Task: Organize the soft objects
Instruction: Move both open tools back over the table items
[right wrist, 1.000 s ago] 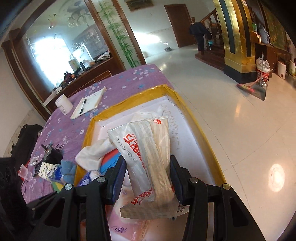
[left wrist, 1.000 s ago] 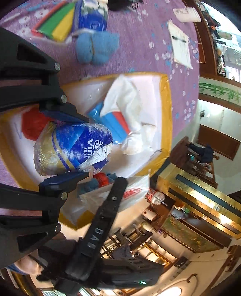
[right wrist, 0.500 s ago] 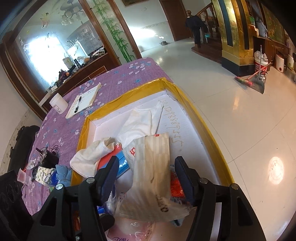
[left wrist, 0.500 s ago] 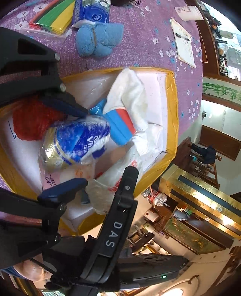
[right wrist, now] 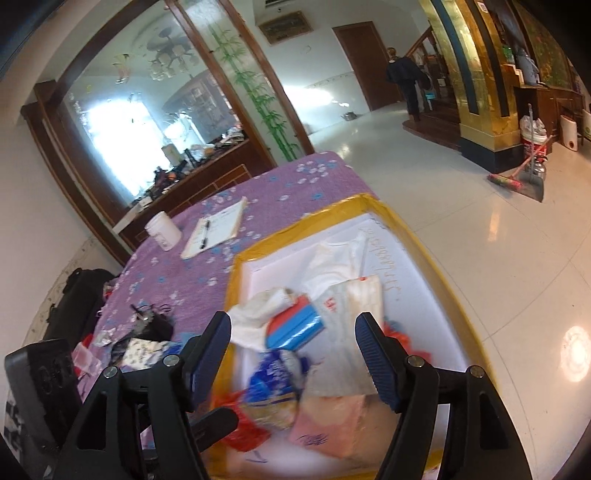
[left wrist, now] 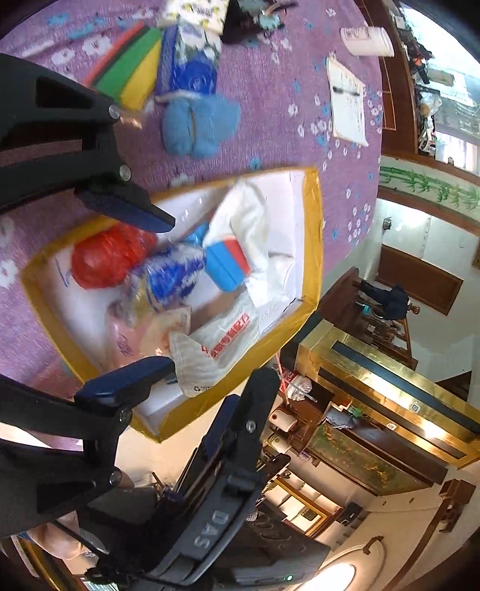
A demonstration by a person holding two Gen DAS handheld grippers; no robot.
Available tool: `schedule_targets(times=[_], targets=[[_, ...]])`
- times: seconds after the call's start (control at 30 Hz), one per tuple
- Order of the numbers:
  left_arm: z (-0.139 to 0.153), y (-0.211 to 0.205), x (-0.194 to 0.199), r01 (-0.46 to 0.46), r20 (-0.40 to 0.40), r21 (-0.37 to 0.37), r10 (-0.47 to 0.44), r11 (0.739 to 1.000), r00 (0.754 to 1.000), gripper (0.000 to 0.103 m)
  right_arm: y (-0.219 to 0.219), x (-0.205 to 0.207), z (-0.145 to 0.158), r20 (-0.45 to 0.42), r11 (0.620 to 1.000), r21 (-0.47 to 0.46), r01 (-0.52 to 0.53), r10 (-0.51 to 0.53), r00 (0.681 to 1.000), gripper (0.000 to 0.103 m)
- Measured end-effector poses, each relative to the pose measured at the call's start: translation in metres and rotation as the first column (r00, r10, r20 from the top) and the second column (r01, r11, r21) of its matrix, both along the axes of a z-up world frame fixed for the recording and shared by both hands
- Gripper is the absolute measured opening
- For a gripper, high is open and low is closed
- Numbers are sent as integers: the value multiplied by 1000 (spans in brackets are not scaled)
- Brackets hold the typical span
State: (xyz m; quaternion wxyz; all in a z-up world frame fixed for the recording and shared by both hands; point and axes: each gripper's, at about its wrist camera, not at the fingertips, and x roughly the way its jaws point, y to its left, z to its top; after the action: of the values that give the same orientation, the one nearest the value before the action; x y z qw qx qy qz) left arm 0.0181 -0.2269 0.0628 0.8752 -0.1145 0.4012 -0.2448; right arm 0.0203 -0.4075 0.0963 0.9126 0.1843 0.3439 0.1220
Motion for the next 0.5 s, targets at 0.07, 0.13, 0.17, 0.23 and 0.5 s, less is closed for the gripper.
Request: schedule_targets(times=[0.07, 0.13, 0.17, 0.23, 0.5], targets=[[1, 15, -5, -15, 6, -8, 16, 1000, 1000, 68, 13, -5, 3, 8, 999, 9, -35, 35, 999, 75], [2, 34, -13, -35, 14, -14, 35, 999, 999, 69, 26, -8, 2, 6, 998, 9, -68, 68, 998, 75], [1, 43, -17, -45, 20, -14, 45, 999, 999, 69, 35, -9, 1, 3, 996, 10, -89, 89, 996, 75], [-1, 67, -27, -79, 30, -7, 79, 997, 996, 70, 49, -10, -2, -7, 993, 8, -121, 121, 993, 75], [-24, 183, -56, -309, 31, 6, 308, 951, 951, 71, 132, -11, -26, -86, 954, -34, -299, 295, 952, 76]])
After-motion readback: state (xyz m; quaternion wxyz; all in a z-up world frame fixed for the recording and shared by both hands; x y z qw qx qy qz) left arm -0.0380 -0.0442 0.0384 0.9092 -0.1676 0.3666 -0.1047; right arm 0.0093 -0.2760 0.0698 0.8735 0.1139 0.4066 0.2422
